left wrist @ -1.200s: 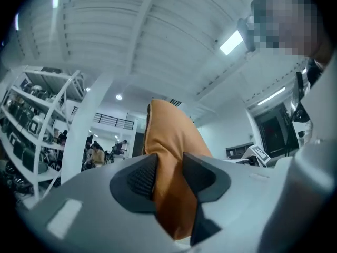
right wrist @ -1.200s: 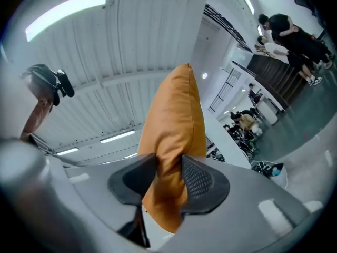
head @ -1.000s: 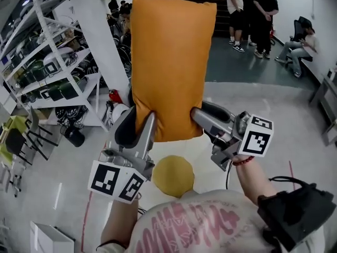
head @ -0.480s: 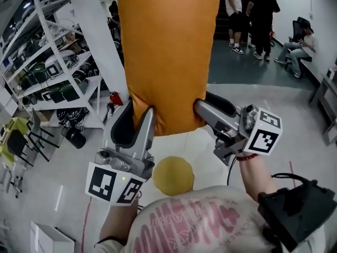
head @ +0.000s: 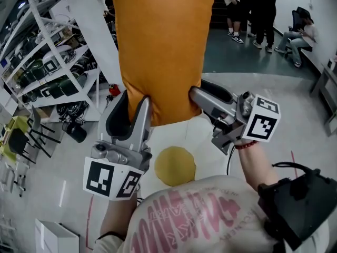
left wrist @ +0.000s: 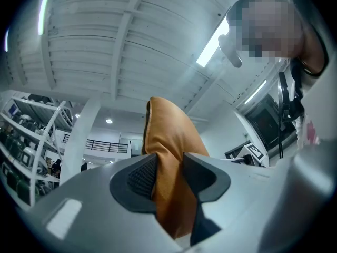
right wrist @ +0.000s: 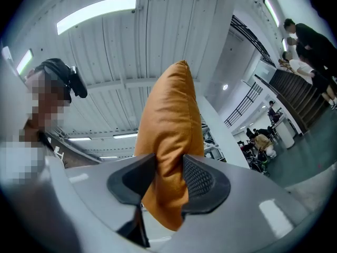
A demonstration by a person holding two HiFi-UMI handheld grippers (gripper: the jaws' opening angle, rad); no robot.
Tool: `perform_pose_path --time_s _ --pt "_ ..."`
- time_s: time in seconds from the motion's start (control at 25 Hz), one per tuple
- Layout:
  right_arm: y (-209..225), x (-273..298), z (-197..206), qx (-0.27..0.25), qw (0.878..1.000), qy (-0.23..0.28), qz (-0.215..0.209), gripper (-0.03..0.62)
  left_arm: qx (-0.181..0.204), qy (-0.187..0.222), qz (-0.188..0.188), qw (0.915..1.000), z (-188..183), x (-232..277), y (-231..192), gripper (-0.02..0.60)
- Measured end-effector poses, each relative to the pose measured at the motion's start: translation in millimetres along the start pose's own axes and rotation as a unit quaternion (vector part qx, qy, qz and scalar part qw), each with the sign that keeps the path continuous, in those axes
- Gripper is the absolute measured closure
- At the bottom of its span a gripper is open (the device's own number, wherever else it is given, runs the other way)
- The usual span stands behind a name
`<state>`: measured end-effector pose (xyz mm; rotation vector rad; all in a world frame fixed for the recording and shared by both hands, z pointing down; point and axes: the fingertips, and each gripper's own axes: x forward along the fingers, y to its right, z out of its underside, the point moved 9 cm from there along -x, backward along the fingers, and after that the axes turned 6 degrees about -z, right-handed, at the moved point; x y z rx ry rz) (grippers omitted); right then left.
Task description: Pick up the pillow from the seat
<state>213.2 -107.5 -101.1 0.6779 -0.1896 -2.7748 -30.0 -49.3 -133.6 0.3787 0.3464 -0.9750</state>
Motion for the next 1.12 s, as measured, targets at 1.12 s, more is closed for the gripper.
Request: perform_pose_path --time_s 1.12 --pt "17 -3 12 0.007 1.000 -0.012 0.004 0.441 -0.009 -0.010 -0.009 0.9999 22 3 -3 0.414"
